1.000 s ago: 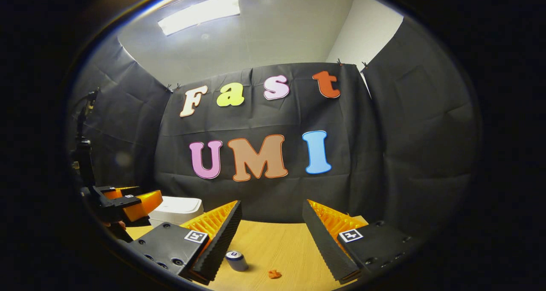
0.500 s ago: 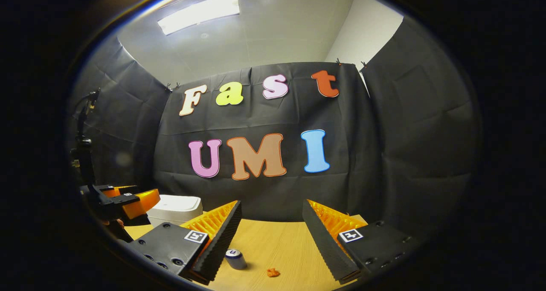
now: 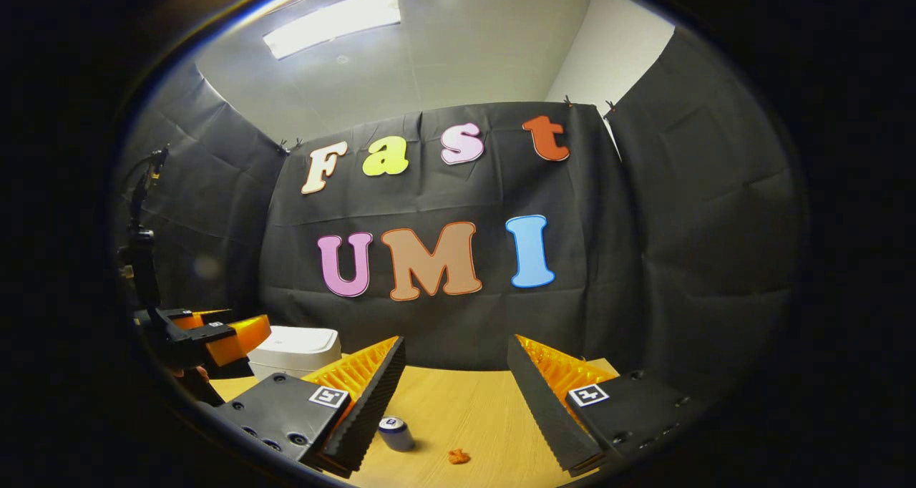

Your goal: Press the lid of the desktop garbage bin to open it, pick up the crumpled paper on the desktop and throw it into the bin, then pick up the pop can on the desktop and drop it into the bin, and finally close the garbage bin lid.

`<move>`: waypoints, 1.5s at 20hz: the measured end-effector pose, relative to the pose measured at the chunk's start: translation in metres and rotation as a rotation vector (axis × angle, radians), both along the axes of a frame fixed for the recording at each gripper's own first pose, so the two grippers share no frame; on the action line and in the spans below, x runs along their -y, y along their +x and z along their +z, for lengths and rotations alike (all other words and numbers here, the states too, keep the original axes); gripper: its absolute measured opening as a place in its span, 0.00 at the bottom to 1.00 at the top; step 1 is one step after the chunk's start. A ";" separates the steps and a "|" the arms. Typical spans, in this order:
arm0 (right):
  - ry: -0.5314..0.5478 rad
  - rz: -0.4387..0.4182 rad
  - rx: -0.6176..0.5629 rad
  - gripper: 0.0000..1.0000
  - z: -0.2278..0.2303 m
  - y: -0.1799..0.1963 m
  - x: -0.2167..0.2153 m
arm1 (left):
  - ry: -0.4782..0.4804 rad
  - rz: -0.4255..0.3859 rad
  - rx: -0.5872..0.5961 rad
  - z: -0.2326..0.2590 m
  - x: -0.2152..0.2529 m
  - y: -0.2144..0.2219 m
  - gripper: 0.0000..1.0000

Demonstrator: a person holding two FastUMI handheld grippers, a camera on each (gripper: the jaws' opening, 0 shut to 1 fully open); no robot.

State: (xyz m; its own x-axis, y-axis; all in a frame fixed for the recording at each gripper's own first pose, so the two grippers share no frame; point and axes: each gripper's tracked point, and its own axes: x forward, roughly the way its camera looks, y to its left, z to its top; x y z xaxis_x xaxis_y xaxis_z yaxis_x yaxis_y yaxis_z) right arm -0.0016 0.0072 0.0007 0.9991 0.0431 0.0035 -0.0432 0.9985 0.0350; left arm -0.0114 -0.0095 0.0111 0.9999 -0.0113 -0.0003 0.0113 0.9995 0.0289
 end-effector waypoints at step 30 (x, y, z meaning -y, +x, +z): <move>-0.044 -0.095 -0.092 0.95 -0.029 0.006 0.011 | 0.084 0.155 -0.039 -0.045 -0.086 0.092 0.29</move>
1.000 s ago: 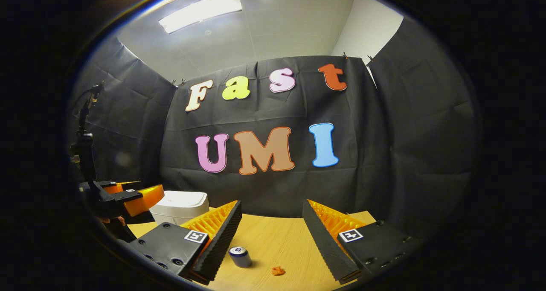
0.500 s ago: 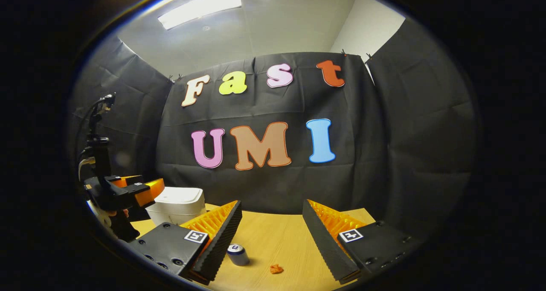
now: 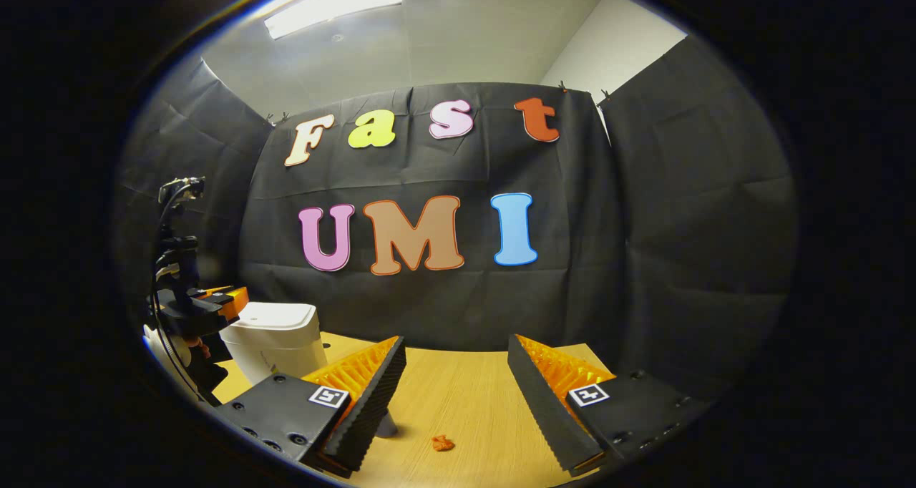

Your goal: Press the lid of the desktop garbage bin to open it, pick up the crumpled paper on the desktop and throw it into the bin, then pick up the pop can on the desktop and drop it into the bin, and finally close the garbage bin lid.

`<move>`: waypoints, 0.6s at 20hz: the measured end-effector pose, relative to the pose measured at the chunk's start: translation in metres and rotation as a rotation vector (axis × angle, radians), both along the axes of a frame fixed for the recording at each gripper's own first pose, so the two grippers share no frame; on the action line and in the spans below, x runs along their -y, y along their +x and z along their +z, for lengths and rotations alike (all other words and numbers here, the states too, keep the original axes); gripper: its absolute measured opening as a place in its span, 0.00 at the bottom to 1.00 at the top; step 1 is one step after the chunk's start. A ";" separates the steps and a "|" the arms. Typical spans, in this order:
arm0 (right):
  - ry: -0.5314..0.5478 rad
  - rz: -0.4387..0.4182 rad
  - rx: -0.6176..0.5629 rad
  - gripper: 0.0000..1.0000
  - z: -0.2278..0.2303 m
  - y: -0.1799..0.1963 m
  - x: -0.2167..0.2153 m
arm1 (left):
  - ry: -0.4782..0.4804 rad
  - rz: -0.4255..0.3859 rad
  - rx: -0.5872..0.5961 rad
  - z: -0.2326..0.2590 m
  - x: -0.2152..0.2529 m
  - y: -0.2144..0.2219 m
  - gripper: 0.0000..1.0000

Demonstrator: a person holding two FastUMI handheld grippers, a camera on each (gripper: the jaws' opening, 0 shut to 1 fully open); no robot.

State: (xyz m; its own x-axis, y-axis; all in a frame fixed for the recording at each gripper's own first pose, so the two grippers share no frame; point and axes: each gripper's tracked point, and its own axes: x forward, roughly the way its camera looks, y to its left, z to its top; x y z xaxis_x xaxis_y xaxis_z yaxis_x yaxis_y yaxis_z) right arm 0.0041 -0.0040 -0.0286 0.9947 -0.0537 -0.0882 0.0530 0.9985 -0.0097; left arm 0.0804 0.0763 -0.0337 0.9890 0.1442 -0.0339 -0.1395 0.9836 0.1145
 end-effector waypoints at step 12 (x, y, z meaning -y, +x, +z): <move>-0.019 -0.010 -0.032 0.95 -0.009 0.003 -0.003 | 0.017 0.026 -0.101 -0.042 -0.003 0.012 0.00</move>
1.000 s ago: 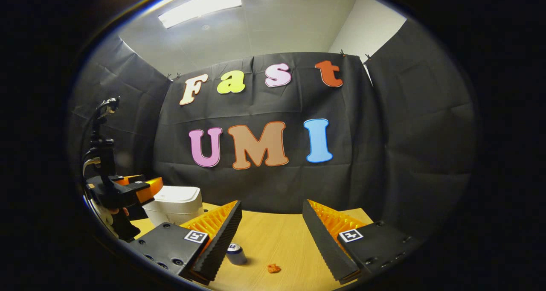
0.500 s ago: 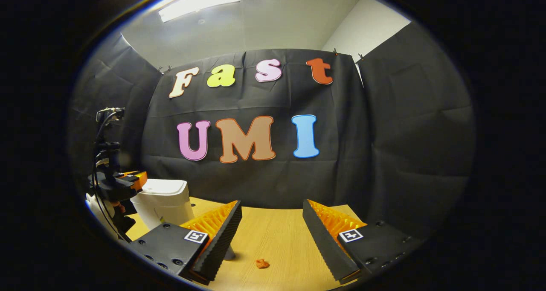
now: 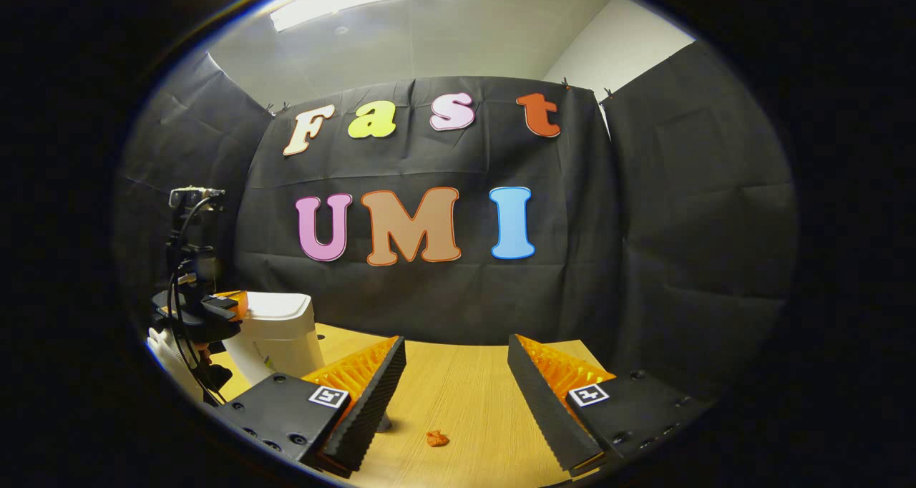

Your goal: Press the lid of the desktop garbage bin to open it, pick up the crumpled paper on the desktop and throw it into the bin, then pick up the pop can on the desktop and drop it into the bin, and finally close the garbage bin lid.

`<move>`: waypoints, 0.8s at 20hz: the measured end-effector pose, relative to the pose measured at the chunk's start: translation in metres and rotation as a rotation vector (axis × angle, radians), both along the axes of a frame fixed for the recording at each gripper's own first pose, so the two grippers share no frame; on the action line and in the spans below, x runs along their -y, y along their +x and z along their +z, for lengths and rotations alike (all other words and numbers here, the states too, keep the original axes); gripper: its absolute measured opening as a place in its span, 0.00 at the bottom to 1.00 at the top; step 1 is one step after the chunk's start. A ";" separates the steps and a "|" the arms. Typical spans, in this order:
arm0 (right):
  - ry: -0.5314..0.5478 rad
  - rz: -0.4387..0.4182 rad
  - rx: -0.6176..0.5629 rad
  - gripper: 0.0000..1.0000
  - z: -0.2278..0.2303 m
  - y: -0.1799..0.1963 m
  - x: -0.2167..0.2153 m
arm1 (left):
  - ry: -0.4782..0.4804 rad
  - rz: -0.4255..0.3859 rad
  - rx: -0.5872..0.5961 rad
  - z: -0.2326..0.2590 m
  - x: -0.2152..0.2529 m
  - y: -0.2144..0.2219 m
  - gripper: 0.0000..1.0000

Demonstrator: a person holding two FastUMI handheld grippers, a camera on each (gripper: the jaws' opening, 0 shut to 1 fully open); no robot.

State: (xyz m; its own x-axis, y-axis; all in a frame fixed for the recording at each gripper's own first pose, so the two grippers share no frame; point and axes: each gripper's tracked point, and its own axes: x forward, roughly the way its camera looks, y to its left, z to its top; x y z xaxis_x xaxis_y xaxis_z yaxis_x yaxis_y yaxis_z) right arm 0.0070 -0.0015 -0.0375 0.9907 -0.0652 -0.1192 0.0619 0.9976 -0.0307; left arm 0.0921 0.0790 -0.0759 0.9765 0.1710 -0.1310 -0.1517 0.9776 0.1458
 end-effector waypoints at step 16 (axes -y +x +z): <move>0.012 0.079 -0.118 0.95 -0.053 0.013 -0.019 | 0.003 -0.067 0.049 0.017 0.004 0.002 0.00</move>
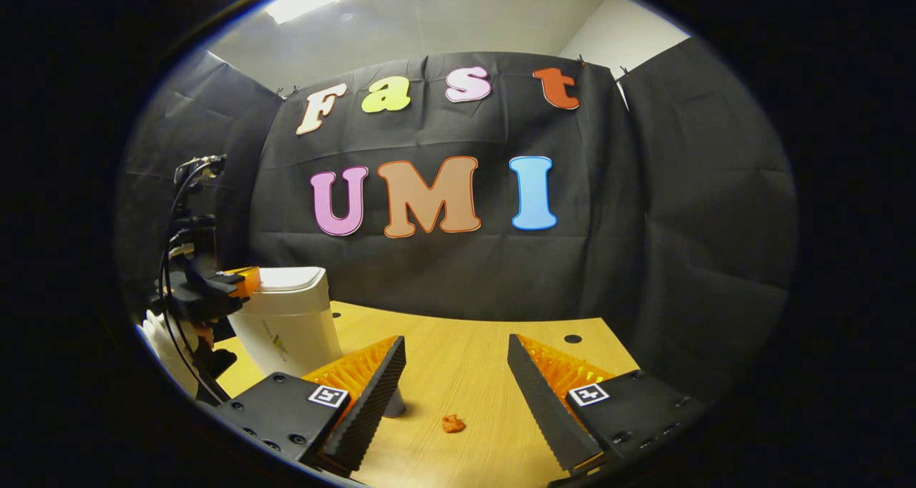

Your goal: Press the lid of the desktop garbage bin to open it, pick up the crumpled paper on the desktop and throw it into the bin, then pick up the pop can on the desktop and drop it into the bin, and finally close the garbage bin lid.

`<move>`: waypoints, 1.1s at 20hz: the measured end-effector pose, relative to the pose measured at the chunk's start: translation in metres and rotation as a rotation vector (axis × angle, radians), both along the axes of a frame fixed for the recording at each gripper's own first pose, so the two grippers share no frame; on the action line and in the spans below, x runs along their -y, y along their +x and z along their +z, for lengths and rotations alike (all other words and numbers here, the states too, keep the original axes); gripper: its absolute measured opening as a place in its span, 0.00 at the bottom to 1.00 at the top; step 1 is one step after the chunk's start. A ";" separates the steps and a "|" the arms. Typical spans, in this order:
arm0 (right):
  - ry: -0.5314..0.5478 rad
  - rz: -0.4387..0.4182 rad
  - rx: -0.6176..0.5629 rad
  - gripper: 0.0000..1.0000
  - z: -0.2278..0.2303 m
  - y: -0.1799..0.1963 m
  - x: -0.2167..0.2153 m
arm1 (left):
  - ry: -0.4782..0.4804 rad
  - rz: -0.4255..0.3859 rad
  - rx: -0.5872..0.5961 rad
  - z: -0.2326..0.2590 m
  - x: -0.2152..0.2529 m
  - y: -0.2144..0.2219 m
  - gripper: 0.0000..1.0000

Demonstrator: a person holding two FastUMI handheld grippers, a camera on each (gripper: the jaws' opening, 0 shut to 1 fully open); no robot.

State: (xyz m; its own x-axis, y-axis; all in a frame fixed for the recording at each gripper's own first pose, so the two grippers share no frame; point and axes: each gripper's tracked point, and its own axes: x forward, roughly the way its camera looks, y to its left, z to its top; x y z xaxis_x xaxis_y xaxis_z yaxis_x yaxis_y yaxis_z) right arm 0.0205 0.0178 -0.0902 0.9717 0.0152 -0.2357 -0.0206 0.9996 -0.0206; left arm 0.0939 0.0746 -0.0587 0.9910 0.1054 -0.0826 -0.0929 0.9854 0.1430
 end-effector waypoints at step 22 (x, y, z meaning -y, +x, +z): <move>-0.040 0.186 -0.437 0.97 -0.189 0.055 -0.006 | -0.093 -0.085 0.011 0.029 0.035 -0.108 0.29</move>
State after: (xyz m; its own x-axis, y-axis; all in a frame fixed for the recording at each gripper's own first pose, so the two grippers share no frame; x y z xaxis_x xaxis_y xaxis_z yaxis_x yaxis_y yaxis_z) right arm 0.0754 0.0237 -0.2794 0.7632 0.1621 -0.6255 -0.2148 0.9766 -0.0089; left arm -0.0144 0.0397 -0.0302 0.9970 0.0138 -0.0768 -0.0100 0.9987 0.0501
